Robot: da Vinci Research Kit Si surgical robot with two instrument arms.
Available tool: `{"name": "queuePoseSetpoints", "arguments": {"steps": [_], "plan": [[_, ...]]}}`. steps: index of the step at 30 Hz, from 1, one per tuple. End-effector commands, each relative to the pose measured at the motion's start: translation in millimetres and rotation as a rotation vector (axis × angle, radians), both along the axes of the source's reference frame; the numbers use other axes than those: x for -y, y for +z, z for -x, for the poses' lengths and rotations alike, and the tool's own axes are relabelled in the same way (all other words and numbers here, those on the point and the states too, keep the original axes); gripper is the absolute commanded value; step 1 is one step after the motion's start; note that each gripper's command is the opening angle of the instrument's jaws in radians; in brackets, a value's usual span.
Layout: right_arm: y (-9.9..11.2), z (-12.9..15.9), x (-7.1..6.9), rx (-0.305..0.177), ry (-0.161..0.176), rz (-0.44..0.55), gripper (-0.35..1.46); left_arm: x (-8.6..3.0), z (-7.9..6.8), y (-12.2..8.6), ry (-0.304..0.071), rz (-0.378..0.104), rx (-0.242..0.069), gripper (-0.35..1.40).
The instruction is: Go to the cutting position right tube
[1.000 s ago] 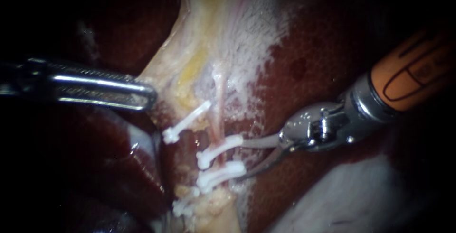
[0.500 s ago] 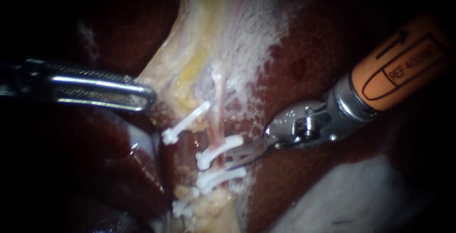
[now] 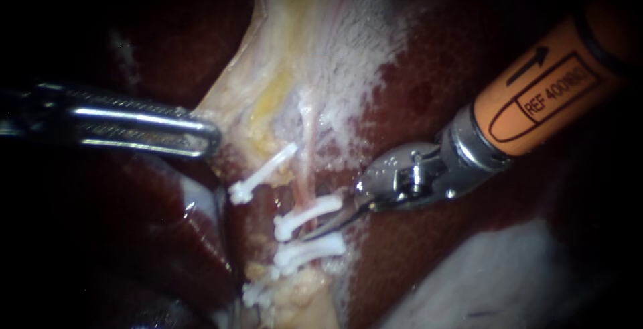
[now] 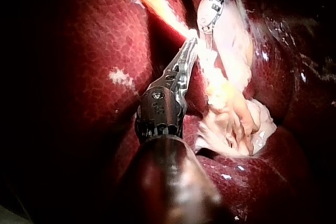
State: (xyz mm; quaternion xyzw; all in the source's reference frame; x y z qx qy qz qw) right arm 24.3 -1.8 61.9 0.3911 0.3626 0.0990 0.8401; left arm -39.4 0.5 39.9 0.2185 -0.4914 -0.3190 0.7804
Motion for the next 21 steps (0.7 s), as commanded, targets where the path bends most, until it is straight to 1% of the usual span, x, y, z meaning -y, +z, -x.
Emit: {"name": "queuePoseSetpoints", "arguments": {"steps": [1, 6, 10, 21], "plan": [[0.0, -0.1, 0.0, -0.005, 0.004, -0.004, 0.13, 0.0, 0.0, 0.1, 0.0, 0.0, 0.0, -0.35], [0.0, -0.6, 0.1, -0.018, 0.01, -0.009, 0.14, 0.0, 0.1, 0.1, -0.001, 0.0, -0.001, -0.35], [0.1, -0.8, 0.2, -0.02, 0.011, -0.009, 0.21, 0.0, 0.1, 0.0, -0.001, 0.0, -0.001, -0.35], [0.2, -0.8, 0.3, -0.017, 0.012, -0.012, 0.21, 0.0, 0.1, 0.1, -0.001, 0.0, -0.001, -0.35]]}}
